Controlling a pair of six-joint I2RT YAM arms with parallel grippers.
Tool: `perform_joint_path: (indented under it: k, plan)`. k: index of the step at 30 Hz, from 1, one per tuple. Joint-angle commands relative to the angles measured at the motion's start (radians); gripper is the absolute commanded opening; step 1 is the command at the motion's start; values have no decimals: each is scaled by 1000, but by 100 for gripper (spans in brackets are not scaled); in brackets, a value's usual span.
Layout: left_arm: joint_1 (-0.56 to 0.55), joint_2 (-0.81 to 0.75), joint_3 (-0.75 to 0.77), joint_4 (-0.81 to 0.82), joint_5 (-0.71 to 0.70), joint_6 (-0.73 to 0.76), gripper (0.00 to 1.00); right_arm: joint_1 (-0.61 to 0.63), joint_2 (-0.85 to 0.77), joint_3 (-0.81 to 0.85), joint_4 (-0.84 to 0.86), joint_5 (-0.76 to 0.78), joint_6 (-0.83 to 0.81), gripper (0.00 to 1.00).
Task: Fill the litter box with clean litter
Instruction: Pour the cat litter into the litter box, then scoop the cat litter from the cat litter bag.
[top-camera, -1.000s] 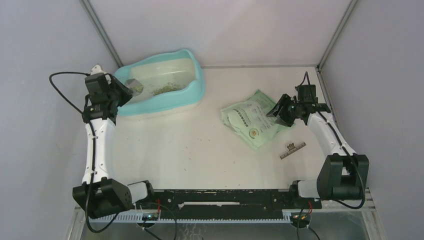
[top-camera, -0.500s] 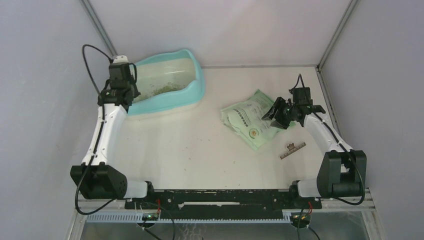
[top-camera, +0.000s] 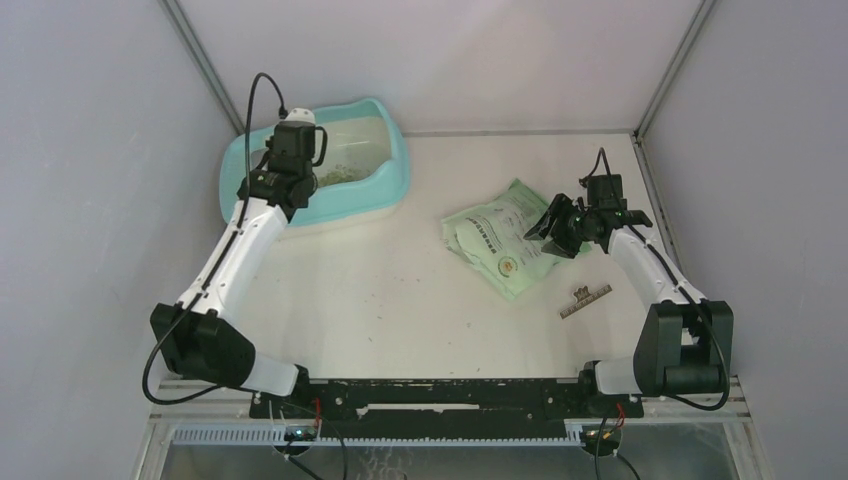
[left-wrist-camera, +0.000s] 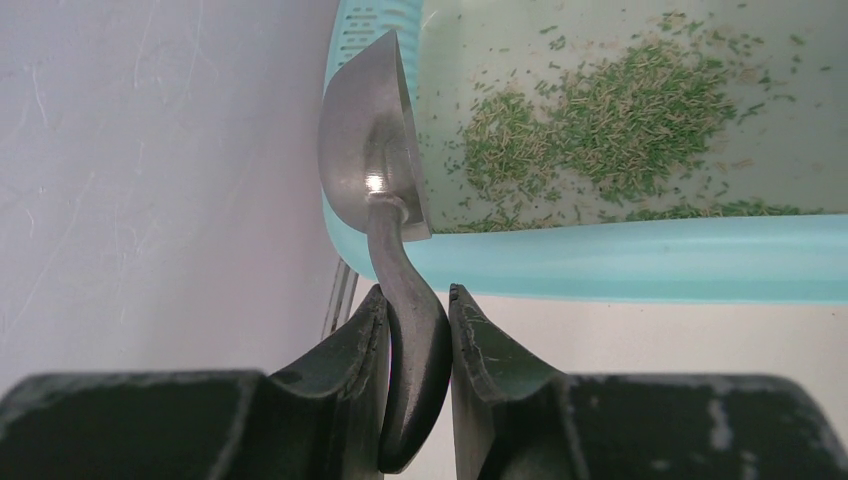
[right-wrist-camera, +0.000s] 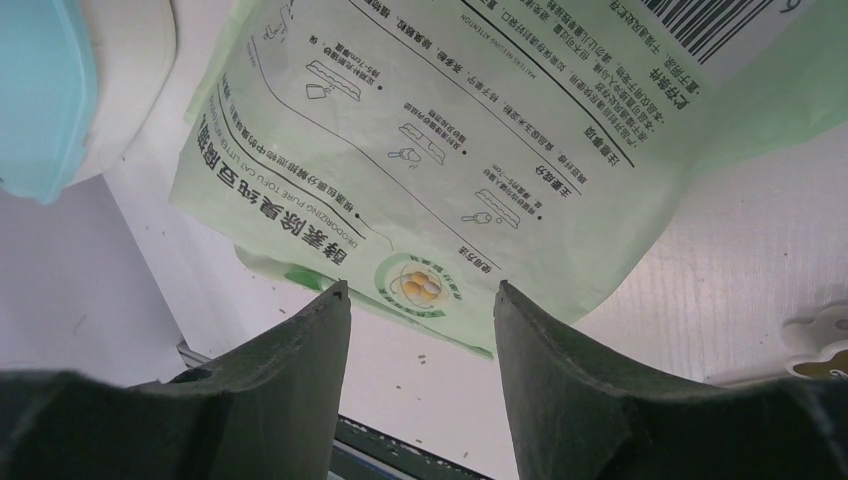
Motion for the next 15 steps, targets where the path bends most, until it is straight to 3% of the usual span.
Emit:
perform_joint_path:
  k: [1,10,15]
  plan:
    - [-64,-52,70,67,-52,46,14,-1,-39,7,21,-4,-15,63]
    - [-93,-226,262,-248,483,-260,16,-1,-70,6,7,7,-1,63]
    - [-94,-338,116,-226,898,-490,16,-6,-94,8,9,11,11,64]
